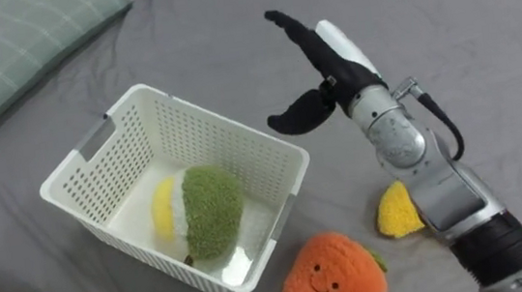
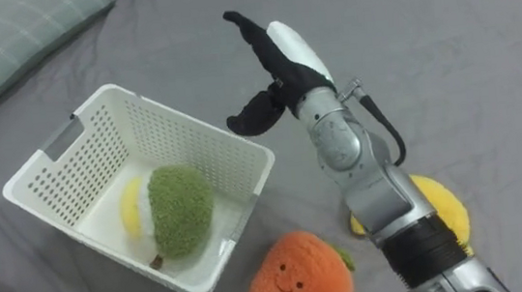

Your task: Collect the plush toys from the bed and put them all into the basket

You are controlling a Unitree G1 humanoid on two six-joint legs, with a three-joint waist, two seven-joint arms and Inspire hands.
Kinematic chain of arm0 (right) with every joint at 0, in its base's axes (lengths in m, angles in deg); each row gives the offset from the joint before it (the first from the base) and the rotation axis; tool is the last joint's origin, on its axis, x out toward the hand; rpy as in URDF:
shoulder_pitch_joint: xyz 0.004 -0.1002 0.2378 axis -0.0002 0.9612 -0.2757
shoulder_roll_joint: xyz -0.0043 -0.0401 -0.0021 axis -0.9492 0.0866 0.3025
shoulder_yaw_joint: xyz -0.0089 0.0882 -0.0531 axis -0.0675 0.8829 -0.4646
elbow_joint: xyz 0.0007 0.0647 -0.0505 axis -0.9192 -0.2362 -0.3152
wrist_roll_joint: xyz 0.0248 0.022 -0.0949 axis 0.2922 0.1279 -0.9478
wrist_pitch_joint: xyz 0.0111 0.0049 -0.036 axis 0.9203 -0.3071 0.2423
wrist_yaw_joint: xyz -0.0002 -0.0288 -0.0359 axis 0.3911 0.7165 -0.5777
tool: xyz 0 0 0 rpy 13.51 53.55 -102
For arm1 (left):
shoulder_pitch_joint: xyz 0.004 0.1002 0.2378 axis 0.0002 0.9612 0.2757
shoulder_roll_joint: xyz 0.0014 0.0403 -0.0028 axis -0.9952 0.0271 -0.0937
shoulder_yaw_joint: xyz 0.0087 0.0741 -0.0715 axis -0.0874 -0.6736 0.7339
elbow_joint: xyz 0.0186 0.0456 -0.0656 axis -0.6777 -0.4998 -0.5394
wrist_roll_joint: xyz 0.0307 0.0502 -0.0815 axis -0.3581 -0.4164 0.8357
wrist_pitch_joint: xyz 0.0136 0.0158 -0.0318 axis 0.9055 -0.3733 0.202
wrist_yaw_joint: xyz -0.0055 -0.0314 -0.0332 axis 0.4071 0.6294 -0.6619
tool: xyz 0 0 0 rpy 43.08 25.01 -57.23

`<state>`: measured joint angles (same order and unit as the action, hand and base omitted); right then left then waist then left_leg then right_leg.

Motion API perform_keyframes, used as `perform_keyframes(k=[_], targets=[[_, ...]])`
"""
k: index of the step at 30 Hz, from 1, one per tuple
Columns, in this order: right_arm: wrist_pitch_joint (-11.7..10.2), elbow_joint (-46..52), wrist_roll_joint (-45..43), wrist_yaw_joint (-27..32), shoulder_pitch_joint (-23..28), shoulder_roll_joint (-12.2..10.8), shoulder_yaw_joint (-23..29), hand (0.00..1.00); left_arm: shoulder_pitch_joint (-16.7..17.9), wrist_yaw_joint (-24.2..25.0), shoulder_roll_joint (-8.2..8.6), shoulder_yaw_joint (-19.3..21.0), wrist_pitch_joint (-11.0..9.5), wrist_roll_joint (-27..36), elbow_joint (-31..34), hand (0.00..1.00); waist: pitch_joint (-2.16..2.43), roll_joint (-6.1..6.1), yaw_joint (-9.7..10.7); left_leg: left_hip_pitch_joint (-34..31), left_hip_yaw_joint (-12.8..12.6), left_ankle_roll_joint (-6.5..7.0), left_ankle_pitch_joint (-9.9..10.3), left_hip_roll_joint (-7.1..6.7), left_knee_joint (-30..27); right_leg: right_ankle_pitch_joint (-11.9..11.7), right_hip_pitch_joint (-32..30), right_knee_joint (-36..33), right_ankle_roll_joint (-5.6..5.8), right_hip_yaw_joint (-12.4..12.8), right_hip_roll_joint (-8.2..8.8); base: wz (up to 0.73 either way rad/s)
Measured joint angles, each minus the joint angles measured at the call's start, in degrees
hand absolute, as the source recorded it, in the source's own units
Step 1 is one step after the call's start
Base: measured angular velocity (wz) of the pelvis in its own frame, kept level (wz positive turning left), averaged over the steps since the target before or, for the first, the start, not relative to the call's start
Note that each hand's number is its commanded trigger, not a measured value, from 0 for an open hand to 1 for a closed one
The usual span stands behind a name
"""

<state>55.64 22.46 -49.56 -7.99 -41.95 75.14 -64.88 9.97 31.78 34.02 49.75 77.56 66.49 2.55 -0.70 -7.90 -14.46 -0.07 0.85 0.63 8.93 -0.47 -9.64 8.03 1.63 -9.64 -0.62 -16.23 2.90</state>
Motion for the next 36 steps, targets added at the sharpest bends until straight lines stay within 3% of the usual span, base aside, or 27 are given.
perform_keyframes(k=[8,12,19,23,29,36], targets=[[-0.65,1.88,2.02,0.53,3.23,0.25,6.13,0.0,0.88,0.44,-0.04,1.2,-0.08,-0.69,0.04,0.0,0.26,0.37,2.69,0.86,-0.84,0.02,0.02,0.12,0.22,-0.02,0.59,-0.15,0.0,0.78,-0.09,-0.05],[-1.58,1.6,1.93,1.49,3.4,1.45,7.9,0.0,1.47,1.48,-0.13,1.17,-0.18,-1.13,0.06,0.0,0.24,0.81,3.98,0.89,-1.05,0.02,0.02,0.15,0.21,-0.04,0.44,-0.23,-0.02,1.21,-0.15,-0.01],[-2.08,0.48,1.39,1.94,4.4,2.19,8.26,0.0,1.52,2.31,-0.52,1.0,-0.45,-0.43,0.03,0.0,0.25,0.94,5.69,2.3,-2.89,-0.01,0.04,0.58,1.01,-0.1,0.51,-0.21,-0.09,2.66,-0.55,-0.14],[-2.01,-5.35,1.57,1.97,4.62,2.22,9.24,0.0,1.86,2.2,-0.57,0.99,-0.45,0.45,0.0,0.0,0.21,1.06,7.2,2.34,-3.26,-0.01,0.04,0.57,1.03,-0.1,0.5,-0.22,-0.09,3.26,-0.54,-0.04],[-1.95,-5.8,1.73,3.53,5.72,2.65,14.76,0.0,2.44,2.12,-0.52,1.05,-0.39,0.34,0.08,0.0,0.64,1.85,9.19,1.9,-3.29,0.07,0.11,0.61,1.04,-0.1,0.27,-0.19,-0.07,3.27,-0.58,0.0],[-1.97,-11.26,1.61,5.09,6.07,3.52,15.01,0.0,2.62,2.34,-0.53,0.13,-0.54,-0.07,1.56,0.0,0.82,2.1,9.57,2.79,-3.83,0.06,0.11,0.66,1.19,-0.1,0.46,-0.36,-0.07,3.69,-0.64,-0.04]])
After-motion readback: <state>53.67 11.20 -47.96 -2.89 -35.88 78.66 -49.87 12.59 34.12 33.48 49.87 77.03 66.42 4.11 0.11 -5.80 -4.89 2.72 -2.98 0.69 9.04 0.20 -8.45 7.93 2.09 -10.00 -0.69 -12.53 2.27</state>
